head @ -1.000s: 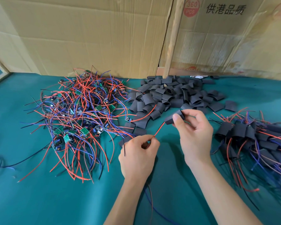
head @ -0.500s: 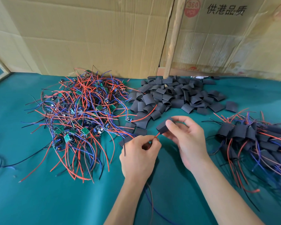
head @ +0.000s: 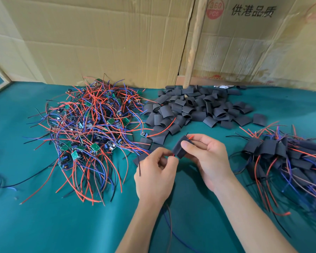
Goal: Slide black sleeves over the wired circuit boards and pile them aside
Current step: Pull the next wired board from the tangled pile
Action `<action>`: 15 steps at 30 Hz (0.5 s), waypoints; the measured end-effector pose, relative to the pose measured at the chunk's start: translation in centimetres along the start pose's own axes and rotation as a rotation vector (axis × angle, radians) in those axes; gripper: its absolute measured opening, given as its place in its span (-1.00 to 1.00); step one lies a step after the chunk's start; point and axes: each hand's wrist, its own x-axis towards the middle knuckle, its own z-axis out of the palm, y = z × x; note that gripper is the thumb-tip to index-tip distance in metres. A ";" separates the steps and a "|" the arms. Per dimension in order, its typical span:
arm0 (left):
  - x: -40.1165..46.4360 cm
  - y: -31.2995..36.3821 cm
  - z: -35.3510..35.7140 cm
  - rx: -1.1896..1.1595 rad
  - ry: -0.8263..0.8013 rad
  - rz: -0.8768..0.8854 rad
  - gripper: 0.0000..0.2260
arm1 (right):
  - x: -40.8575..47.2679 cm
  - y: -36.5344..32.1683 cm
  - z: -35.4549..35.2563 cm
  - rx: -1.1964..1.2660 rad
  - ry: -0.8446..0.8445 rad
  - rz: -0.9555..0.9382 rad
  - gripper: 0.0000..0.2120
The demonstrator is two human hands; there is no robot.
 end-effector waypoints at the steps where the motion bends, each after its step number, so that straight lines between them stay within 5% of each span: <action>1: 0.0 0.0 0.0 -0.045 -0.009 -0.006 -0.76 | 0.1 -0.2 -0.1 0.031 0.032 -0.003 -0.85; 7: -0.2 -0.1 -0.3 0.047 -0.138 0.058 -0.77 | 1.2 -1.3 -1.5 0.398 0.286 -0.011 -0.86; 15: -0.2 -0.1 -0.5 0.227 -0.253 0.123 -0.61 | 1.2 -1.0 -1.2 0.440 0.284 0.002 -0.89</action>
